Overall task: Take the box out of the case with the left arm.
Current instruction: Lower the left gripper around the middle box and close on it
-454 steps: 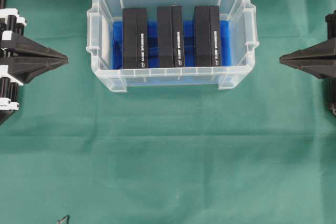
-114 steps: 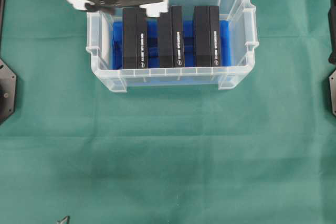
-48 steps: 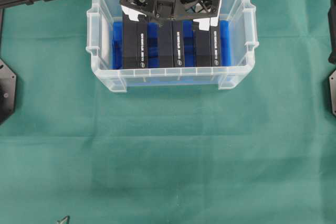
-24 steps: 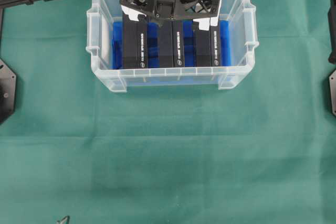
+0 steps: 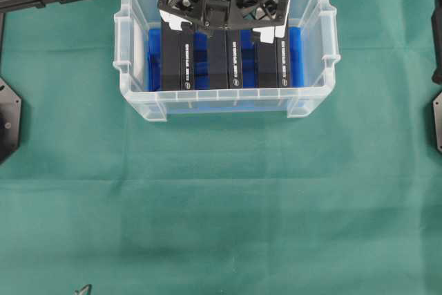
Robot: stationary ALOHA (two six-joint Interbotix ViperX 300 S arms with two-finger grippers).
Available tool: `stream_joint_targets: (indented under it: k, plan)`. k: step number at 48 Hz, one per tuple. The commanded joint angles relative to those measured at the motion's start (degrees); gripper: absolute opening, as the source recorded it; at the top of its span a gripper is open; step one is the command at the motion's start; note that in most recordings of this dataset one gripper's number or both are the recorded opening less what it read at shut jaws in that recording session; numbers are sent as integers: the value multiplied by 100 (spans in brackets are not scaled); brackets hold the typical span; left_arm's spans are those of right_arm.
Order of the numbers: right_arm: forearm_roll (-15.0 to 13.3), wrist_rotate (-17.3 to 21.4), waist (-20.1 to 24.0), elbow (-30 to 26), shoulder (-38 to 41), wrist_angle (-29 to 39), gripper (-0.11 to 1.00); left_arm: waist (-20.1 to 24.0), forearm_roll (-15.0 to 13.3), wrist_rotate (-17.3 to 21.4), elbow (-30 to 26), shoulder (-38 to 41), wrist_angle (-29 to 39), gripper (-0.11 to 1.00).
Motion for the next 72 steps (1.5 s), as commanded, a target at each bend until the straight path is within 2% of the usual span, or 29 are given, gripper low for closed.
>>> stream_joint_targets:
  k: [1, 16, 38, 72]
  plan:
    - [-9, 9, -9, -105, 9, -26, 0, 0, 79, -9, -18, -105, -88, 81]
    - [-9, 9, -9, -105, 0, -26, 0, 35, 88, -193, 448, -114, -527, 81]
    - [-18, 9, -9, -88, 18, -26, 0, 149, 105, -211, 1107, -114, -1116, 81]
    - [-18, 9, -9, -88, 105, -18, 0, 308, 132, -220, 1564, -88, -1626, 81]
